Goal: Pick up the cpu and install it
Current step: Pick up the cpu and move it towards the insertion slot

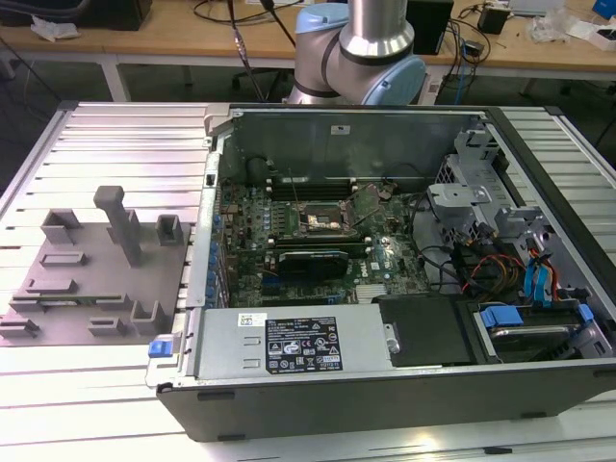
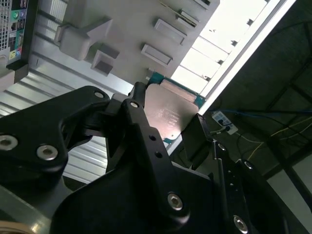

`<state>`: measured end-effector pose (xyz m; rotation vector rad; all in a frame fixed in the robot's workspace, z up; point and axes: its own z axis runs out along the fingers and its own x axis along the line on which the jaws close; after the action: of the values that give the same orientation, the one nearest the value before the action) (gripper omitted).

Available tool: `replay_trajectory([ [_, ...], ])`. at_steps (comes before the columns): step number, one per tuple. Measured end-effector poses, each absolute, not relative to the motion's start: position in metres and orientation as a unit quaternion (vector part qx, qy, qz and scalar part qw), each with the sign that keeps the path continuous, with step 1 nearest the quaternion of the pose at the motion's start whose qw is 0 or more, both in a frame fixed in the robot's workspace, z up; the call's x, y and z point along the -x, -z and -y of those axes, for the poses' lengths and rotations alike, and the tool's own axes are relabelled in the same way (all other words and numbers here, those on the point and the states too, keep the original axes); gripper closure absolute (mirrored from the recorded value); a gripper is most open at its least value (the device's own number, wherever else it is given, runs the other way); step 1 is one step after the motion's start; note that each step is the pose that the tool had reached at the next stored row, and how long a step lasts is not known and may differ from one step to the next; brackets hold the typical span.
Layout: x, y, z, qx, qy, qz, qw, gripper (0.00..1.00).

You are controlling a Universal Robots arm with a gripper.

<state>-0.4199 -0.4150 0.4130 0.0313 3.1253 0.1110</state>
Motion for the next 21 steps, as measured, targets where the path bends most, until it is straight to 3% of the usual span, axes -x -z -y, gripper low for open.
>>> replay_trajectory([
  [21,0.369,-0.413,0.415,-0.01,-0.035,-0.999,0.007,0.45],
])
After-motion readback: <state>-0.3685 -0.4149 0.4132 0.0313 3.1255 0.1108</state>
